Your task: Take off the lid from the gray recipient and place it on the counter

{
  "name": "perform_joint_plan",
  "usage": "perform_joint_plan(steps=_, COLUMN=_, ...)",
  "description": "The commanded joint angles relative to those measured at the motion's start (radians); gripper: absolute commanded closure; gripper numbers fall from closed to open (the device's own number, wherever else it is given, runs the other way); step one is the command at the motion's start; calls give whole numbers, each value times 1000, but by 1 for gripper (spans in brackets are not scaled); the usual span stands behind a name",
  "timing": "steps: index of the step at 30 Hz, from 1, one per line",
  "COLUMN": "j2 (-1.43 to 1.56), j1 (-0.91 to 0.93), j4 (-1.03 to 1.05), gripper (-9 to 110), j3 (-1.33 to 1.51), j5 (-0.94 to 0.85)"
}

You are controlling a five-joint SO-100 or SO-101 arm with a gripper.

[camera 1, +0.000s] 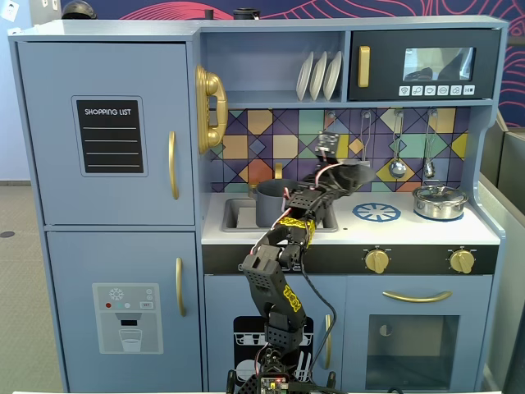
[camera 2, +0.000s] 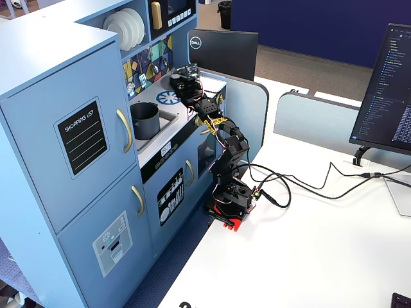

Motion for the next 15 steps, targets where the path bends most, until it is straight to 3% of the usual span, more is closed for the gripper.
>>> perform_joint_plan(steps=1, j2=18, j1=46, j4=-81, gripper=102, j3=11, j5=14)
perform_joint_plan(steps=15, j2=-117, j1=84, j4=-256, gripper=102, j3=172, j5=-3)
